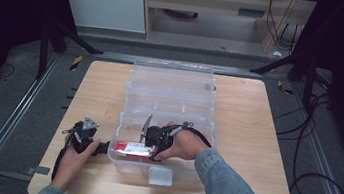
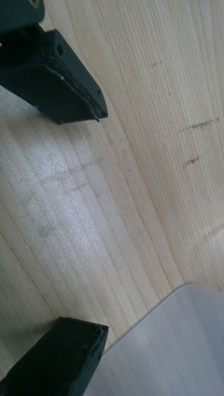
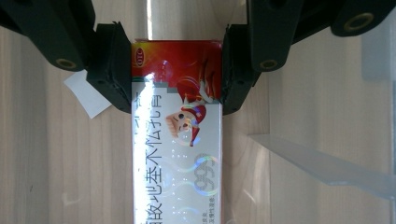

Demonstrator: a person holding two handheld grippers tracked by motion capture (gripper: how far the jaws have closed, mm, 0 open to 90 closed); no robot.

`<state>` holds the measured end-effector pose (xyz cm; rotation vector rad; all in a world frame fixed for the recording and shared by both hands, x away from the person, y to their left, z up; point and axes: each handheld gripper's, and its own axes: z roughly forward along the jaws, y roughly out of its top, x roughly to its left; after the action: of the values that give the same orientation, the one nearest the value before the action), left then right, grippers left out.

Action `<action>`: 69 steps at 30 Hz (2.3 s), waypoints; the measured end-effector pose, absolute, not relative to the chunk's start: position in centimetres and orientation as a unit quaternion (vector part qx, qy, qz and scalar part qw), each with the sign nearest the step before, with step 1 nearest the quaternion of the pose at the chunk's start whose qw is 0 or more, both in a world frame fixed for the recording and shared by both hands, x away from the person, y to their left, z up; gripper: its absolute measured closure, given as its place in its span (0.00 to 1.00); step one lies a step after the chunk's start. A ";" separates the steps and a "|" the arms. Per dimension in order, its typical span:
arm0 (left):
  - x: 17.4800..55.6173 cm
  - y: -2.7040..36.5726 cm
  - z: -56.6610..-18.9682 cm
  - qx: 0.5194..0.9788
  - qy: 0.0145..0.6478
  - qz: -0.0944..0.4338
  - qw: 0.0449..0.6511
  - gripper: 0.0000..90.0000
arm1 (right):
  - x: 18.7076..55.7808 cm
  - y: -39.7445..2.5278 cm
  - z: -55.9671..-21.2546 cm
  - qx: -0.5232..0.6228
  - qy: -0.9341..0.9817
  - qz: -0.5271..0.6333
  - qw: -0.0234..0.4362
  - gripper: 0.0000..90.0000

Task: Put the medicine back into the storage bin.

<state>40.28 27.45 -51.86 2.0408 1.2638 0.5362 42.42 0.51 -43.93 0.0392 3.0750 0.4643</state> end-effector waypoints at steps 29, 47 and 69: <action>40.3 27.4 -51.9 0.781 0.485 0.204 0.335 0.00 | 42.7 1.4 -46.1 0.016 0.994 0.111 0.001 0.57; 40.3 27.4 -51.9 0.781 0.485 0.204 0.335 0.00 | 42.6 1.7 -46.5 0.024 0.995 0.098 0.006 0.53; 40.3 27.4 -51.9 0.782 0.485 0.204 0.335 0.00 | 42.0 -0.7 -41.1 0.066 0.979 0.187 0.047 0.67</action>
<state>40.27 27.43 -51.86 2.0395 1.2656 0.5330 42.04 -0.67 -41.09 0.2005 2.9879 0.5700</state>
